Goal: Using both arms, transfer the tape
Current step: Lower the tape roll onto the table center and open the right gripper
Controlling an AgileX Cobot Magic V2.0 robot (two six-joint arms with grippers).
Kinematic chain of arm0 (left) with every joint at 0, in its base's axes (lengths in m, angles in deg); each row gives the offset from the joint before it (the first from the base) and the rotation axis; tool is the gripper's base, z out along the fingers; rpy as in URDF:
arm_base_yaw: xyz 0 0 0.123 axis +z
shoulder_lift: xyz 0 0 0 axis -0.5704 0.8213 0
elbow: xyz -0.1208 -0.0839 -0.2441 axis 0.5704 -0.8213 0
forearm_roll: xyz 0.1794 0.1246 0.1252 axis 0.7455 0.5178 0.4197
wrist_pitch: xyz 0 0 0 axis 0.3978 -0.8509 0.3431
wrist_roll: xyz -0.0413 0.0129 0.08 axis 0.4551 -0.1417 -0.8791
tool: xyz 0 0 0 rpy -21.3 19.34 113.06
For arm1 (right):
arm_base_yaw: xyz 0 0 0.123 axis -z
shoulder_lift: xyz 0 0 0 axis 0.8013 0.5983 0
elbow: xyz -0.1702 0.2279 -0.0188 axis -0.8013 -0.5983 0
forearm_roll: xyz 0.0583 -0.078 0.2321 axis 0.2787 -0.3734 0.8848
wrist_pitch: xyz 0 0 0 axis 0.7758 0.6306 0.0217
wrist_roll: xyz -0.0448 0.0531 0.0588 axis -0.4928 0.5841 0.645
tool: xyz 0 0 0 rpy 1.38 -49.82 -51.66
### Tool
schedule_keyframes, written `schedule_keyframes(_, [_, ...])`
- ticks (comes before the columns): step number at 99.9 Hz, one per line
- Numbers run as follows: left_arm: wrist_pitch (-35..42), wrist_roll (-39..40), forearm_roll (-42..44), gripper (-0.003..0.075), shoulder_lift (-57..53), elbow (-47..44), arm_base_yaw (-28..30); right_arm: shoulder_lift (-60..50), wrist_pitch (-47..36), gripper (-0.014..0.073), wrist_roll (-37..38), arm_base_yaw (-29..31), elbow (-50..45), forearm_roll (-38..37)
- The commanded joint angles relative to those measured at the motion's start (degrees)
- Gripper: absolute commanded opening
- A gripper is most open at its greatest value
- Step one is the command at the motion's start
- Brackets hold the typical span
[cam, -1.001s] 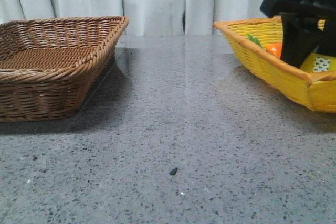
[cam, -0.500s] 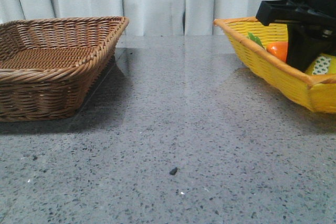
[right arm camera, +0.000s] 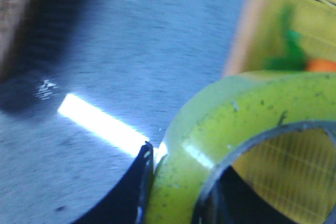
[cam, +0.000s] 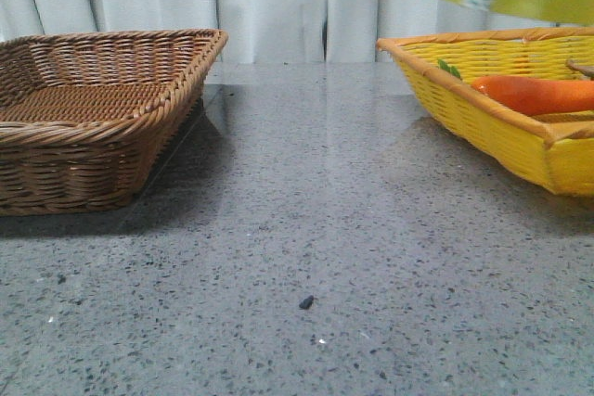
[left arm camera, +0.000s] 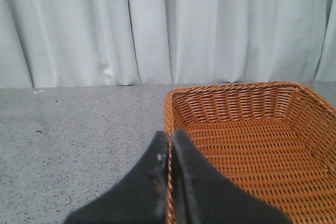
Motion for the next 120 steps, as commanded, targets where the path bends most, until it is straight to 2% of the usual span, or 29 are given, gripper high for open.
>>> schedule_keyframes(1, [5.14, 0.60, -0.35, -0.0021, 0.81, 2.02, 0.17, -1.78, -1.23, -0.0055, -0.26, -5.06, 3.49, 0.32])
schedule_keyframes(13, [5.14, 0.60, -0.35, -0.0021, 0.81, 2.02, 0.17, 0.62, -3.07, -0.0055, -0.26, -10.69, 3.72, 0.32])
schedule_keyframes(30, [4.81, 0.60, -0.35, -0.0021, 0.81, 2.02, 0.17, 6.22, -5.42, -0.0055, -0.26, -15.47, 3.72, 0.32])
schedule_keyframes(60, [4.81, 0.60, -0.35, -0.0020, 0.81, 2.02, 0.17, 14.91, -6.09, -0.0053, -0.26, -17.01, 3.72, 0.21])
schedule_keyframes(67, [4.81, 0.60, -0.35, -0.0020, 0.81, 2.02, 0.17, 15.89, -5.52, -0.0026, -0.26, -17.01, 3.72, 0.21])
schedule_keyframes(77, [4.81, 0.60, -0.35, -0.0012, 0.81, 2.02, 0.17, 16.17, -5.53, 0.0071, -0.26, -17.01, 3.72, 0.21])
schedule_keyframes(86, [4.81, 0.60, -0.35, 0.0058, 0.81, 2.02, 0.17, 16.17, -5.53, 0.0172, -0.26, -17.01, 3.72, 0.21])
schedule_keyframes(93, [5.14, 0.60, -0.35, 0.0127, 0.81, 2.02, 0.17, 16.17, -5.53, 0.0213, -0.26, -17.01, 3.72, 0.21])
schedule_keyframes(113, [7.06, 0.60, -2.68, 0.0372, 0.81, 2.02, 0.17, 14.11, -5.51, 0.0225, -0.26, -17.01, 3.72, 0.21])
schedule_keyframes(120, [8.19, 0.60, -2.76, 0.0413, 0.81, 2.02, 0.17, 12.06, -5.42, 0.0225, -0.26, -17.01, 3.72, 0.21])
